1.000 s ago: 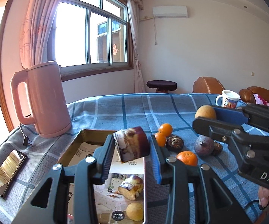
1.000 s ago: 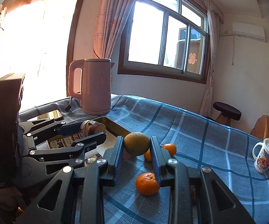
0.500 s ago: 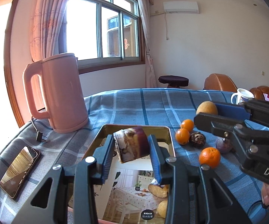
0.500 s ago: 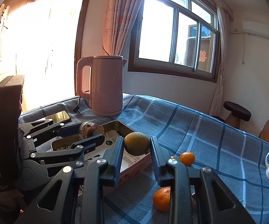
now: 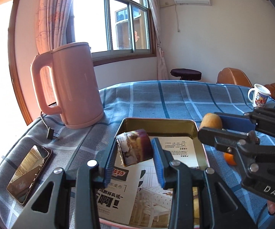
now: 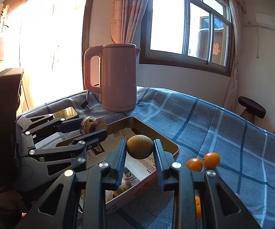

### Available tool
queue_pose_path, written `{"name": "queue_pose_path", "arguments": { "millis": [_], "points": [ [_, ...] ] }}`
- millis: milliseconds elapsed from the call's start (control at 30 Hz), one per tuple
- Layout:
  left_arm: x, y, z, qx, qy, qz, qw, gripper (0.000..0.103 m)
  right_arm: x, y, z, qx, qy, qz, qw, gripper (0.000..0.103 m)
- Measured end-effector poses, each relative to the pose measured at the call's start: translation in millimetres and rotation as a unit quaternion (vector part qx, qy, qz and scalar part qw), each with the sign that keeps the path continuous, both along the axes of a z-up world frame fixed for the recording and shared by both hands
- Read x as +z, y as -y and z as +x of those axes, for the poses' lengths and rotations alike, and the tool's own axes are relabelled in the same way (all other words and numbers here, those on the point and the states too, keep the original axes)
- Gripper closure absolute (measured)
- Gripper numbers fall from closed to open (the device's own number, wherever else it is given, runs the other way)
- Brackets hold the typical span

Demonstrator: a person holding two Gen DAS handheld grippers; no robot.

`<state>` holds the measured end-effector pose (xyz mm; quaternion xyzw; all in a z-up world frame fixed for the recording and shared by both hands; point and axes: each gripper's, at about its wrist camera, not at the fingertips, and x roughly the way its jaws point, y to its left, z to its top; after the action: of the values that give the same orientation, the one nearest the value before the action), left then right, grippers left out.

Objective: Organize fruits
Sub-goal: 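Lower the tuber piece and yellow fruit into the tin box, opening both tools, then grasp the purple beet with the left tool while the right tool grasps a brown mangosteen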

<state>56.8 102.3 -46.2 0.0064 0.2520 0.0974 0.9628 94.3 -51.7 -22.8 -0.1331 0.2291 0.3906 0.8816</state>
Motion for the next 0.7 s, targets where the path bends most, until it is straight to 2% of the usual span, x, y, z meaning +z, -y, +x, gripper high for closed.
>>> {"name": "queue_pose_path", "arguments": {
  "millis": [400, 467, 533, 567, 600, 700],
  "points": [
    [-14, -17, -1, 0.012, -0.044, 0.01, 0.9989, 0.063, -42, -32, 2, 0.047, -0.079, -0.049, 0.995, 0.072],
    [-14, -18, -2, 0.01, -0.047, 0.008, 0.9988, 0.061, -46, -36, -1, 0.05, -0.077, -0.061, 0.994, 0.072],
    [-12, -18, -4, 0.015, -0.043, 0.011, 0.9989, 0.049, -47, -37, -5, 0.046, -0.066, -0.07, 0.994, 0.059],
    [-11, -18, -6, 0.019, -0.039, 0.01, 0.999, 0.036, -46, -36, -7, 0.046, -0.064, -0.069, 0.995, 0.057],
    [-9, -17, -8, 0.022, -0.033, 0.009, 0.9992, 0.029, -43, -33, -9, 0.044, -0.059, -0.064, 0.995, 0.055],
    [0, -12, -14, 0.01, -0.013, -0.005, 0.9999, 0.026, -32, -13, -13, 0.026, -0.04, -0.053, 0.997, 0.055]
  ]
}}
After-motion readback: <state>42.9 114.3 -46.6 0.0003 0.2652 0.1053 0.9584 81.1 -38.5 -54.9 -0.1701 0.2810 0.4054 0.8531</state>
